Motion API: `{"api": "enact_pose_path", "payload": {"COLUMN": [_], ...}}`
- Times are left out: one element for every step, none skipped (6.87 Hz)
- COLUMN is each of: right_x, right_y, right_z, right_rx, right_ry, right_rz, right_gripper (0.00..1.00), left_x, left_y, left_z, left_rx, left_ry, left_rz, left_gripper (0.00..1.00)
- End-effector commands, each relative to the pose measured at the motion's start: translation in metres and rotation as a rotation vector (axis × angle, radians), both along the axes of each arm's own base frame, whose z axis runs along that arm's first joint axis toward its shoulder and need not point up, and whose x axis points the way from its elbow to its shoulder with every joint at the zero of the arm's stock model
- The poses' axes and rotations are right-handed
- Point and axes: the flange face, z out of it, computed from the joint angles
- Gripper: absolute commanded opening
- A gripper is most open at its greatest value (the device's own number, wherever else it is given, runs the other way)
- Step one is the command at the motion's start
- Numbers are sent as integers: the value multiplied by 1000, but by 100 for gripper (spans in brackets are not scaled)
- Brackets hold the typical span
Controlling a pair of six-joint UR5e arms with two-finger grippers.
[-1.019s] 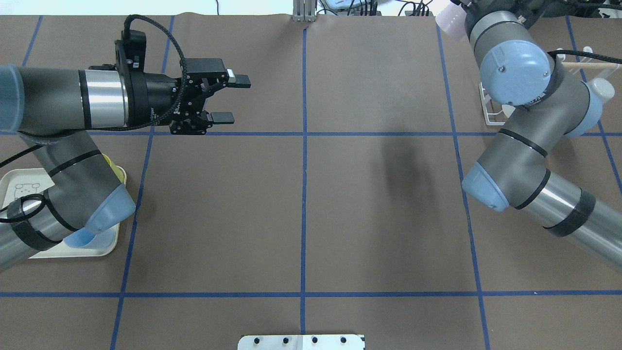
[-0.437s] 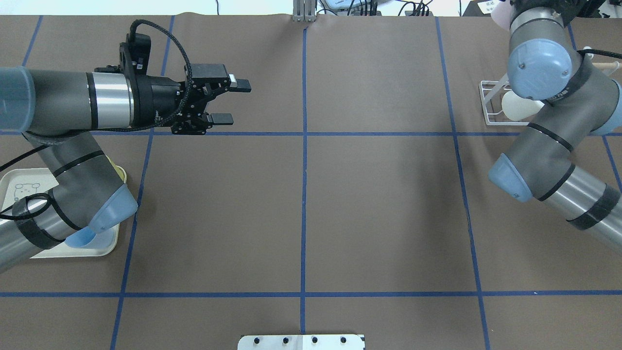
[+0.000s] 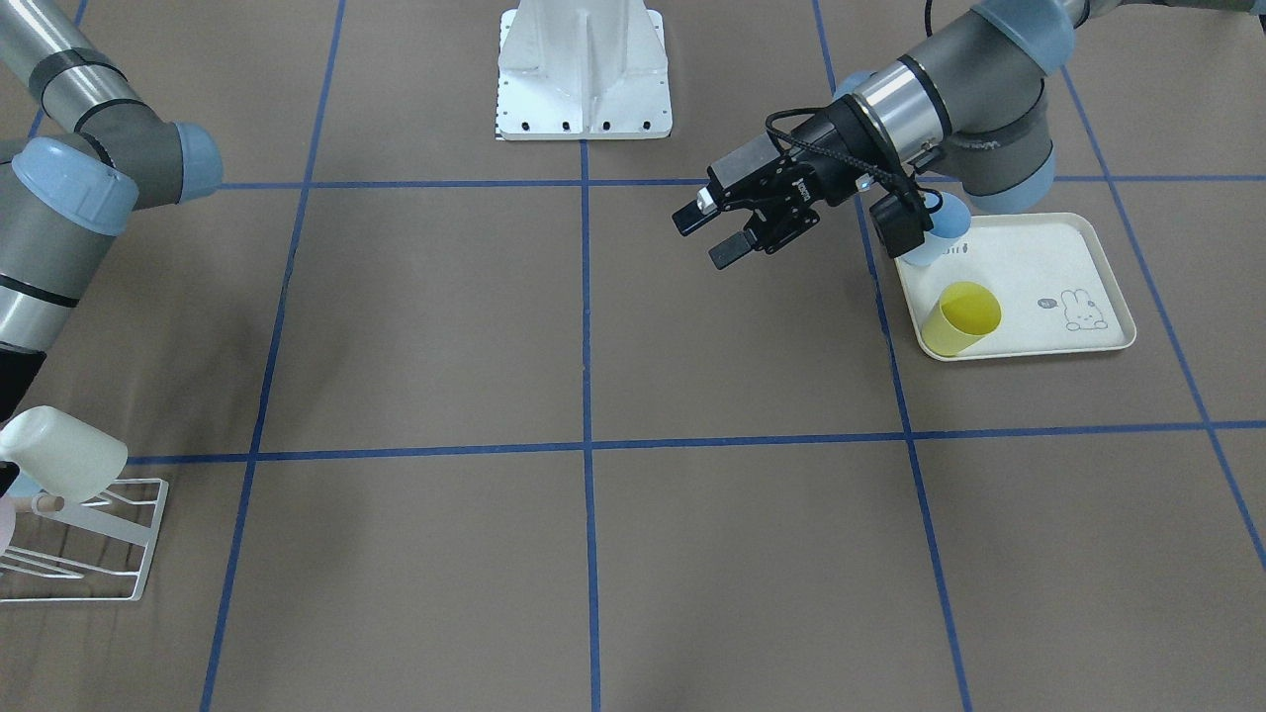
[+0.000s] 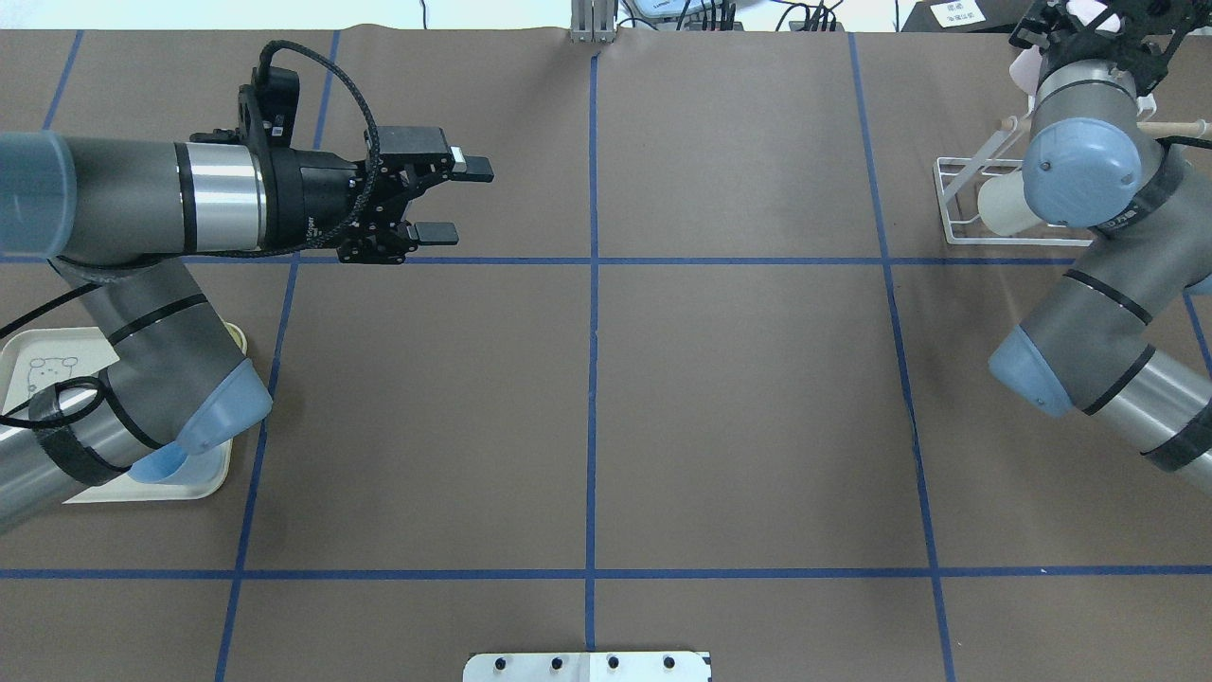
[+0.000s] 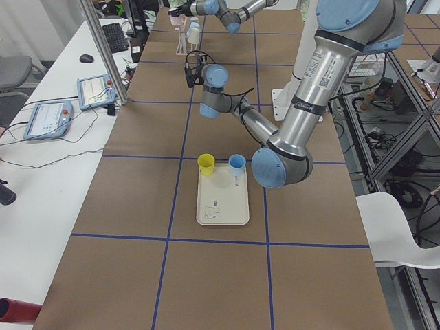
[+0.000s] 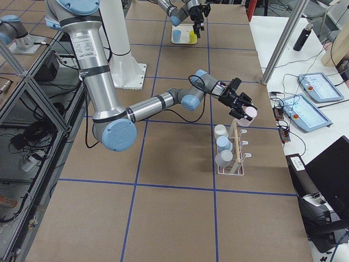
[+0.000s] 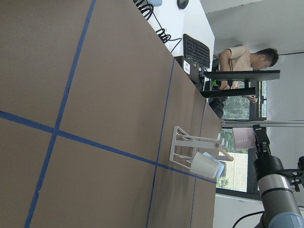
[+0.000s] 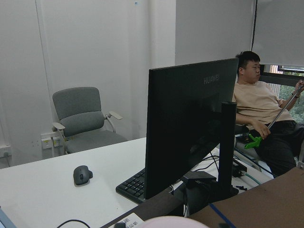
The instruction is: Transfer IKEA cup to right arm and place on rack
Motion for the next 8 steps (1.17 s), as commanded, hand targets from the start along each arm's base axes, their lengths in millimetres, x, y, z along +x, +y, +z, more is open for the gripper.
{"api": "enact_pose_path", "payload": {"right_x": [-4,-4,-5,-8,-14,-15,-16,-12], "right_y": [-6,-6,-7,-9,-16,-18,-18,-20], "right_z": [22,27,30,38,36,38,38,38], "right_rx": [-33,-39,-46,-58,-59,-64,-65,-65], "right_ry": [22,27,33,43,44,49,50,52], "right_rz": [4,4,4,2,1,0,0,5], "right_gripper": [12,12,12,12,12,12,12,12], "left_x": [0,0,0,-1,-1,-2,-2,-2], "left_y": [0,0,1,1,1,2,1,1], "left_z": [0,0,-2,-3,-3,-4,-4,-4], "left_rx": [1,1,3,5,6,7,7,7], "left_ry": [1,1,3,6,7,8,8,8], "left_rz": [0,0,0,-1,-1,-1,-3,-3], "left_gripper": [100,100,100,100,100,100,100,100]}}
